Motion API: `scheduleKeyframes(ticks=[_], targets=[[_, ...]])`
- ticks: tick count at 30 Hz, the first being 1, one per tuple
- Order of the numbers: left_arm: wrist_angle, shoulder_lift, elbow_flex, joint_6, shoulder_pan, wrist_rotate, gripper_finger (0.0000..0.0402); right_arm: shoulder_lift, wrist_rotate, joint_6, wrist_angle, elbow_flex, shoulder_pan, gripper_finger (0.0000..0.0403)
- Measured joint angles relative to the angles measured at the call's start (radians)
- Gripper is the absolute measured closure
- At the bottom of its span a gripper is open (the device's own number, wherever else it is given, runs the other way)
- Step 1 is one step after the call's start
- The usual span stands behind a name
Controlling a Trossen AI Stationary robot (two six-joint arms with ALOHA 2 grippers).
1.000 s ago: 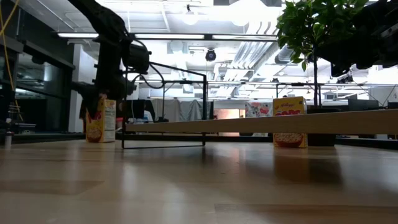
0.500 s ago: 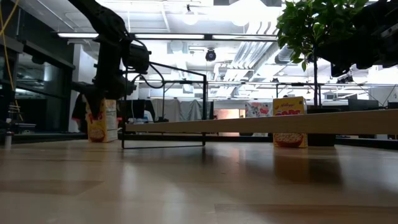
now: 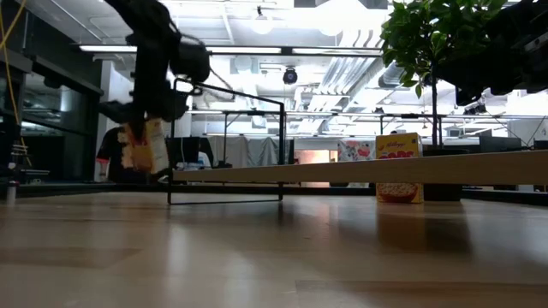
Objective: Stack cereal on shelf
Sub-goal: Put the left yellow cereal box on the shelf
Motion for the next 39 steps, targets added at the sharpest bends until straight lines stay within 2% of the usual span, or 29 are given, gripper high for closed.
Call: scheduleKeyframes(ticks=[6, 11, 14, 18, 22, 24, 29, 31, 35, 39], targets=[[-0.078, -0.058, 0.151, -0.18, -0.147, -0.078, 0.0254, 0.0, 0.0, 0.0, 0.0, 0.0, 0.0, 0.0402], [-0.107, -0.085, 0.37, -0.387, -0.307, -0.162, 0.0254, 0.0, 0.0, 0.0, 0.0, 0.0, 0.0, 0.0402], [-0.106, -0.085, 0.513, -0.558, -0.418, -0.161, 0.0254, 0.0, 0.0, 0.0, 0.0, 0.0, 0.0, 0.0402], [-0.098, -0.073, 0.682, -0.775, -0.576, -0.048, 0.0254, 0.0, 0.0, 0.0, 0.0, 0.0, 0.0, 0.0402], [-0.108, -0.038, 0.788, -0.981, -0.703, 0.041, 0.0254, 0.0, 0.0, 0.0, 0.0, 0.0, 0.0, 0.0402], [-0.151, -0.004, 0.814, -1.055, -0.749, 0.083, 0.0254, 0.0, 0.0, 0.0, 0.0, 0.0, 0.0, 0.0402], [-0.224, 0.12, 0.822, -1.195, -0.835, 0.315, 0.0254, 0.0, 0.0, 0.0, 0.0, 0.0, 0.0, 0.0402], [-0.252, 0.18, 0.822, -1.227, -0.862, 0.375, 0.0254, 0.0, 0.0, 0.0, 0.0, 0.0, 0.0, 0.0402], [-0.288, 0.269, 0.821, -1.257, -0.888, 0.394, 0.0254, 0.0, 0.0, 0.0, 0.0, 0.0, 0.0, 0.0402], [-0.307, 0.318, 0.821, -1.334, -0.865, 0.398, 0.0255, 0.0, 0.0, 0.0, 0.0, 0.0, 0.0, 0.0402]])
